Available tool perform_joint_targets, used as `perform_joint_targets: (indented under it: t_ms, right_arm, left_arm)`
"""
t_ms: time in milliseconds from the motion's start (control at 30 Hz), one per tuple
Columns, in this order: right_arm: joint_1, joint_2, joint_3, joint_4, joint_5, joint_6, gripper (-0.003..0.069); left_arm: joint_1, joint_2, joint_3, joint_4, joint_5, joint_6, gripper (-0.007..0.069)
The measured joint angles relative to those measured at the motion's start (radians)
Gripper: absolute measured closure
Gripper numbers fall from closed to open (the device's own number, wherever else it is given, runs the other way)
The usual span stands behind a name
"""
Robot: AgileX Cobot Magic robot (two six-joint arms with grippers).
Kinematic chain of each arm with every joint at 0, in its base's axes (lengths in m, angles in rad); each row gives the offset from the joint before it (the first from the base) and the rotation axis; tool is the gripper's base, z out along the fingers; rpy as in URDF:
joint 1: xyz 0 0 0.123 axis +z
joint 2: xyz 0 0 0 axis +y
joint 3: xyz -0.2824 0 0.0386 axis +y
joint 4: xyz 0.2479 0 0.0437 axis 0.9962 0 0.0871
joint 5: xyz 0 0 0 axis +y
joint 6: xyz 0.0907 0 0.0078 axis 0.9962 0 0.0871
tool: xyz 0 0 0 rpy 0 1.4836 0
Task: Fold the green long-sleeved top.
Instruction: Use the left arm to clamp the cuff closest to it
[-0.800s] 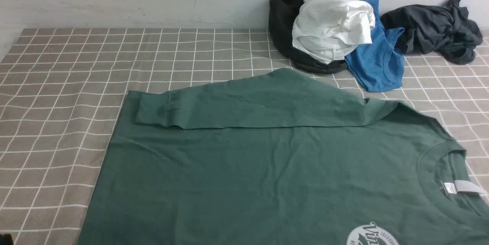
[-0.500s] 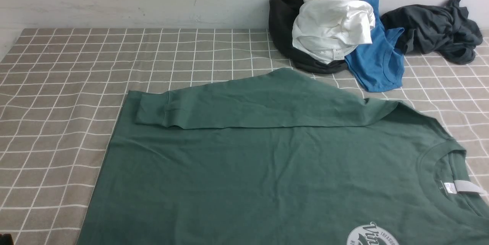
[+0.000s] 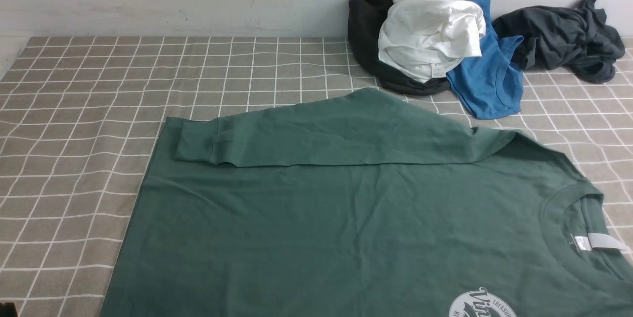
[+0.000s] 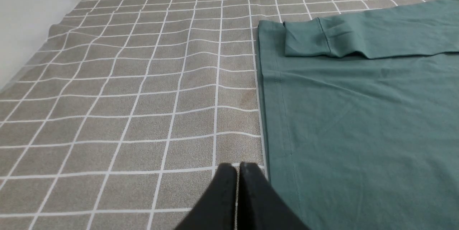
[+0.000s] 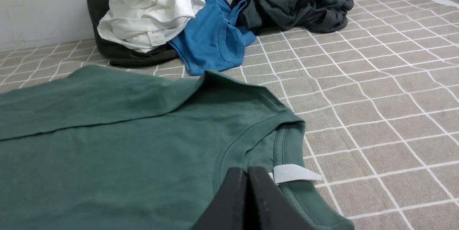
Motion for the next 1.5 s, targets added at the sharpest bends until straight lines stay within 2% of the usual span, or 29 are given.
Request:
perform_joint_targets:
  t_ms: [1100, 1200, 1300, 1333, 1367, 1400, 1500]
  right_arm:
    - [0.000, 0.000, 0.000, 0.000, 0.000, 0.023, 0.0673]
    - [0.000, 0.000, 0.000, 0.000, 0.000, 0.023, 0.0673]
    - [0.000, 0.000, 0.000, 0.000, 0.000, 0.023, 0.0673]
    - [0.000, 0.000, 0.000, 0.006, 0.000, 0.023, 0.0673]
    - [0.000, 0.000, 0.000, 0.008, 0.000, 0.024, 0.0673]
    - [0.000, 0.000, 0.000, 0.034, 0.001, 0.029, 0.0673]
    - [0.000, 0.000, 0.000, 0.160, 0.003, 0.076, 0.0673]
  left_arm:
    - [0.000, 0.000, 0.001, -0.022, -0.013, -0.009, 0.0632]
    - [0.000, 0.000, 0.001, -0.078, -0.019, -0.013, 0.0632]
    - [0.000, 0.000, 0.003, -0.188, -0.029, -0.036, 0.0632]
    - [0.000, 0.000, 0.004, -0.286, -0.044, -0.067, 0.0632]
    - [0.000, 0.000, 0.004, -0.303, -0.049, -0.078, 0.0632]
    - [0.000, 0.000, 0.005, -0.443, -0.074, -0.129, 0.0632]
    - [0.000, 0.000, 0.005, -0.691, -0.107, -0.198, 0.0632]
